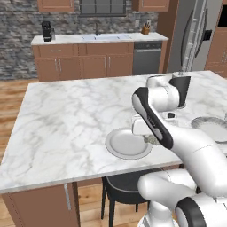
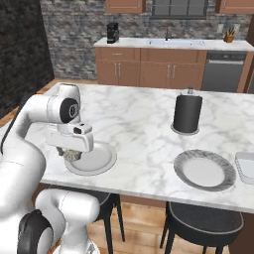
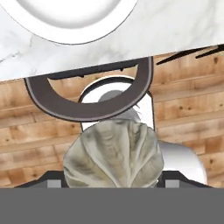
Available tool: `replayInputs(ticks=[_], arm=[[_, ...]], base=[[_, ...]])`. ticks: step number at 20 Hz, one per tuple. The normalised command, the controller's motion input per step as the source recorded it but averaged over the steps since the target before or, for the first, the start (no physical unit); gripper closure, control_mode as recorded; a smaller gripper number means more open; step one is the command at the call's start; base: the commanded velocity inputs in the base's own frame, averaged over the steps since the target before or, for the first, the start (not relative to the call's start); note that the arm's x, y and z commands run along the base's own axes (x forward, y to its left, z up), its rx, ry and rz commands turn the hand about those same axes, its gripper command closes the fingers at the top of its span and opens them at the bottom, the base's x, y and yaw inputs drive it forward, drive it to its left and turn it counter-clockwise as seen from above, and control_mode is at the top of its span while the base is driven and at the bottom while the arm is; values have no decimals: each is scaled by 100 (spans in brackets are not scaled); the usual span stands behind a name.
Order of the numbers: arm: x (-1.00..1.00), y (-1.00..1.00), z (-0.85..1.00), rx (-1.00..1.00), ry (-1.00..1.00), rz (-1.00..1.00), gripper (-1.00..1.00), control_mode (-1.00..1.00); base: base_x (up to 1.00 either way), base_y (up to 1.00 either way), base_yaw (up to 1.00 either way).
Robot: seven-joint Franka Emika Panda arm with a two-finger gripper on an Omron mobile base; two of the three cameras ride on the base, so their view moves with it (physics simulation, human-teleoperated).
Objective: Place two dumplings into each of the tupperware containers and then place the containers in the fridge.
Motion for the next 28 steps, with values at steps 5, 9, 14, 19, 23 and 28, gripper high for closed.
replayInputs(ticks=[5, 9, 14, 19, 23, 28], arm=[[-61, -1, 45, 2, -17, 1, 100, -100], [-54, 0, 38, 0, -14, 1, 100, -100], [-12, 0, 21, 0, -3, 3, 100, -100], [-8, 0, 3, 0, 2, 4, 100, -100], [0, 0, 0, 0, 0, 0, 100, 100], [0, 0, 0, 0, 0, 0, 100, 100]], base=[[0, 0, 0], [0, 0, 0], [0, 0, 0], [0, 0, 0], [-85, -17, 1], [-77, -90, -3]])
